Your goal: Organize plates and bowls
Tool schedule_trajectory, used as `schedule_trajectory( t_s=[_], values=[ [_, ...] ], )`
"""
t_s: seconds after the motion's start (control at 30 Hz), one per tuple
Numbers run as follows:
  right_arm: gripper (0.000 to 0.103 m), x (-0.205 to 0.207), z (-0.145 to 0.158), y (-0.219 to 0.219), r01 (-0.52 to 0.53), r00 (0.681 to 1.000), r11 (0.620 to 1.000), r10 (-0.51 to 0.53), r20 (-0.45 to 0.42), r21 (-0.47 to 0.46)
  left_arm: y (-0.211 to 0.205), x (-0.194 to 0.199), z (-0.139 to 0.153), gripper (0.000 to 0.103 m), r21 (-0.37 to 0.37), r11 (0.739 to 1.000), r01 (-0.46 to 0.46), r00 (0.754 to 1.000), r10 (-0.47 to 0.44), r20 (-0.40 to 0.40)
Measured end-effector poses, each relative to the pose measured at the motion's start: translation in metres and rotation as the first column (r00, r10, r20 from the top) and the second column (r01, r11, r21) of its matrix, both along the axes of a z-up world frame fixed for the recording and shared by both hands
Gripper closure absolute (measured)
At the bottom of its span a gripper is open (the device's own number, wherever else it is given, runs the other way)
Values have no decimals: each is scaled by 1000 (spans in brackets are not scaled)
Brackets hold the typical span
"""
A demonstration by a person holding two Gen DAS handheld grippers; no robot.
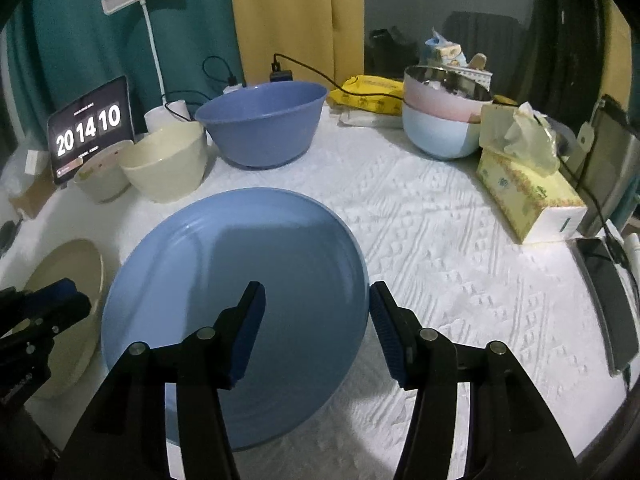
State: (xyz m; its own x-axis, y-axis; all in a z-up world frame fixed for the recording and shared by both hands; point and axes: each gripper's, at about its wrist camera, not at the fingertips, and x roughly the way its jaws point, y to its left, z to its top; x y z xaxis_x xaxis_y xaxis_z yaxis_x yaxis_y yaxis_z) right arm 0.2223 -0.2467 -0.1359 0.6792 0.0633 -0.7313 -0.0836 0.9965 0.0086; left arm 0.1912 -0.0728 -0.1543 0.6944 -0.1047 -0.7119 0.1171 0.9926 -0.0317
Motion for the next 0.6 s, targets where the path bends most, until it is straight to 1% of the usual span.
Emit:
schedule_trajectory(
  t_s=[0.13, 0.23, 0.3, 0.37, 0.6],
  values=[
    [46, -4, 5, 1, 34, 999, 999, -34, 11, -3, 14, -6, 4, 73, -17, 1000, -18, 1000, 19, 17],
    [46, -8, 9, 3, 63, 998, 998, -62, 29, -25, 24, -12, 7, 69, -30, 999, -34, 999, 35, 31],
    [46, -10, 13, 5, 71, 997, 997, -70, 35, -15, 30, -15, 9, 67, -38, 998, -41, 998, 43, 40],
    [46, -14, 17, 11, 54, 998, 999, -54, 40, -3, 37, -19, 11, 66, -47, 998, -52, 997, 54, 49],
    [46, -27, 27, 48, -60, 997, 998, 59, 50, 21, 58, -32, 17, 64, -65, 995, -81, 993, 86, 79]
  ],
)
